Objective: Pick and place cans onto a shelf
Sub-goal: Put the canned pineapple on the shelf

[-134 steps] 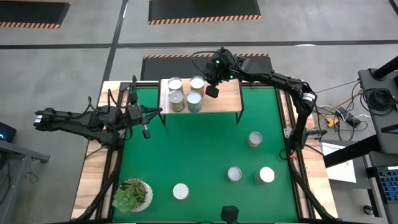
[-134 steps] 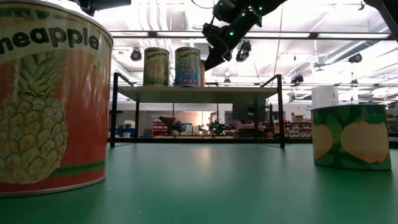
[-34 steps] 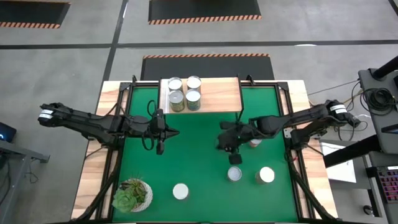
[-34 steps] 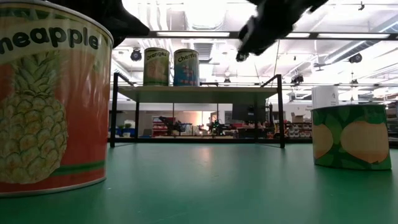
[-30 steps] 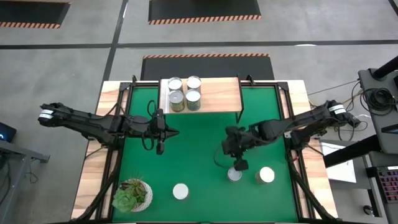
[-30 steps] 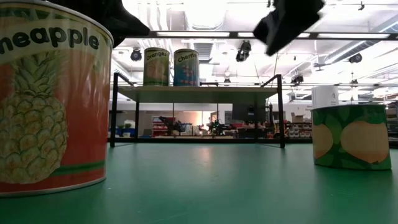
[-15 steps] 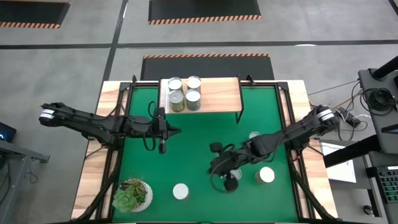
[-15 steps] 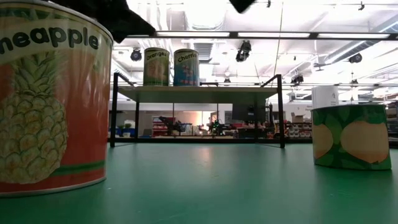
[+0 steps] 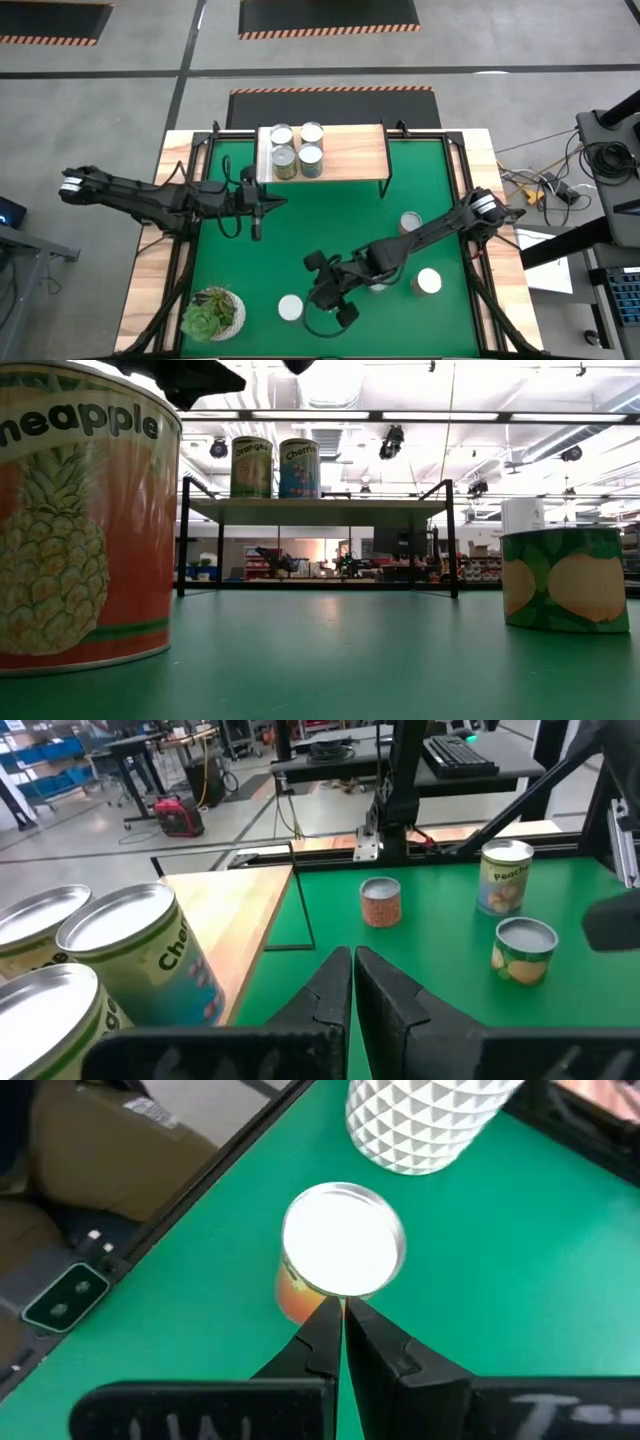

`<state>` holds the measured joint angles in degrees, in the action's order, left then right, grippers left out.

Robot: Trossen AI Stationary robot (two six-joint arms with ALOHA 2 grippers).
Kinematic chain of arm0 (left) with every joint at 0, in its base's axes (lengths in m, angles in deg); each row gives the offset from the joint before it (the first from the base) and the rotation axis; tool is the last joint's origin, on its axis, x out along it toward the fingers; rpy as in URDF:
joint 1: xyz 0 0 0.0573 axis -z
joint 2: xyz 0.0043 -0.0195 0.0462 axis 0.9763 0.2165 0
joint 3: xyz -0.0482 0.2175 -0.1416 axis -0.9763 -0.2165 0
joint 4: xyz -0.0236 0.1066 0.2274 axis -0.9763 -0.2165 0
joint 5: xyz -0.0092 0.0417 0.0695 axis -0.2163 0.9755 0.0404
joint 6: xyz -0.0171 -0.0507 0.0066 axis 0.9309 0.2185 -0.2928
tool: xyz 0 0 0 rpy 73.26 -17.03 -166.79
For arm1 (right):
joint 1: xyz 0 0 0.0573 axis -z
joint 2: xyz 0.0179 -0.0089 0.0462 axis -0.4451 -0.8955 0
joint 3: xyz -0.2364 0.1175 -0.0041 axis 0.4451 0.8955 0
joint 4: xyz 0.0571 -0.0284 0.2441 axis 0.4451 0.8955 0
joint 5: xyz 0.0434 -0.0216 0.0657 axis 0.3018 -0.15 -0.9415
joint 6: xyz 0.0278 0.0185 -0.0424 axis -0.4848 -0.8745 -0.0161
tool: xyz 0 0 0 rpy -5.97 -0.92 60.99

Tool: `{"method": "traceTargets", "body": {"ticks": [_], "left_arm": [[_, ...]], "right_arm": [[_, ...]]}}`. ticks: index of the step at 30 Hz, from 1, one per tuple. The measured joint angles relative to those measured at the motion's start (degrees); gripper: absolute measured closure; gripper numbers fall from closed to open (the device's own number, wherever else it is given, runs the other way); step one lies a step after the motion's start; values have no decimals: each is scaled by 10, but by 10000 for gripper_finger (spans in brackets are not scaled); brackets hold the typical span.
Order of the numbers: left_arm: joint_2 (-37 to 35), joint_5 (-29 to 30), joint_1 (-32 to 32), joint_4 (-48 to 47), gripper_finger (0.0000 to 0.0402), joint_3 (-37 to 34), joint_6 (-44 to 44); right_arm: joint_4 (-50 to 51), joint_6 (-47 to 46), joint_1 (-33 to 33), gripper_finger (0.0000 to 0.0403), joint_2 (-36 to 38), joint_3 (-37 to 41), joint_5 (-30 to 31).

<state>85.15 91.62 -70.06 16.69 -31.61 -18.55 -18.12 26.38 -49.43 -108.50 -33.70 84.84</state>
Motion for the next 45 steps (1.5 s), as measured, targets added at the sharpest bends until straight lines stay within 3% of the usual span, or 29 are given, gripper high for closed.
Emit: {"method": "traceTargets", "body": {"ticks": [10,20,26,33,45], "left_arm": [[-6,5,0,4,402,0,-15],[-9,5,0,-26,402,5,-4],[-6,5,0,-26,402,6,-3],[-6,5,0,-27,402,6,3],[-5,4,0,-26,402,6,3]], "right_arm": [[-3,-4,0,384,-44,-43,-25],[24,62,-4,260,-119,-111,-42],[74,96,1,238,-151,-170,-58],[92,115,14,272,-174,-188,-84],[85,136,28,390,-186,-189,-97]]}}
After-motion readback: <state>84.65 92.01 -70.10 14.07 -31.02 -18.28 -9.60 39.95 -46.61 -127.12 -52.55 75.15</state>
